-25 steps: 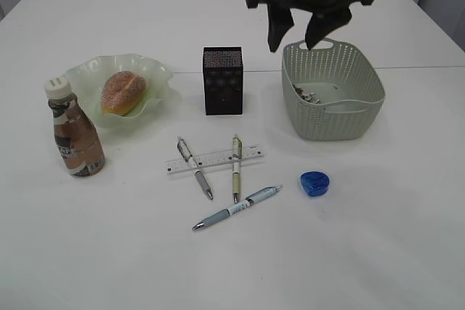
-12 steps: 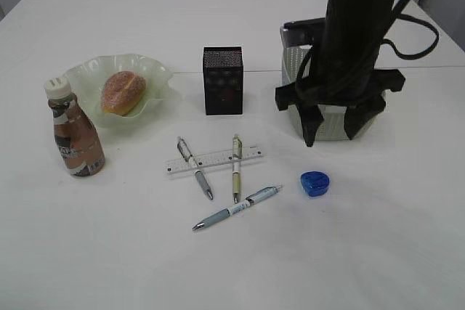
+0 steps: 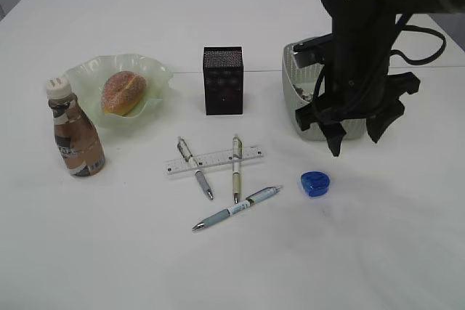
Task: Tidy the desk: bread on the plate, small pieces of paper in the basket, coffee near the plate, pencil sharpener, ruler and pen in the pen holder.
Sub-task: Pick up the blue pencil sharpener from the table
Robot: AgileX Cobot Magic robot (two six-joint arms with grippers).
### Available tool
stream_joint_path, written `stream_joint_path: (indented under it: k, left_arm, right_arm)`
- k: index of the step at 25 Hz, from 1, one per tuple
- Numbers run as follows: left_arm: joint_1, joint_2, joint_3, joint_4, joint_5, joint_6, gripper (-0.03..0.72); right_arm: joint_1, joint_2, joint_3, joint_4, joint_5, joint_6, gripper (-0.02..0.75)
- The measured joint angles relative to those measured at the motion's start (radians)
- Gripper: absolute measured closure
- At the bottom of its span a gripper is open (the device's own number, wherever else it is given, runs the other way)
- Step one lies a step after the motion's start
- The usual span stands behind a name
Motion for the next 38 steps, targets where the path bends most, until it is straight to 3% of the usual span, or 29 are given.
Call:
stream_joint_path:
  k: [10,26,38]
  left_arm:
    - [0.0,0.0,0.0,0.0,0.0,0.0,0.347]
    - [0.0,0.0,0.0,0.0,0.0,0.0,0.347]
    - [0.0,0.0,0.0,0.0,0.0,0.0,0.347]
  right_arm:
    - [0.0,0.073,-0.008,0.089,-0.002,0.006,0.239]
    - [0.0,0.146,-0.01,0.091,-0.164,0.006,0.239]
    - [0.0,0.183,-0.01,0.091,-0.186,0.008,0.239]
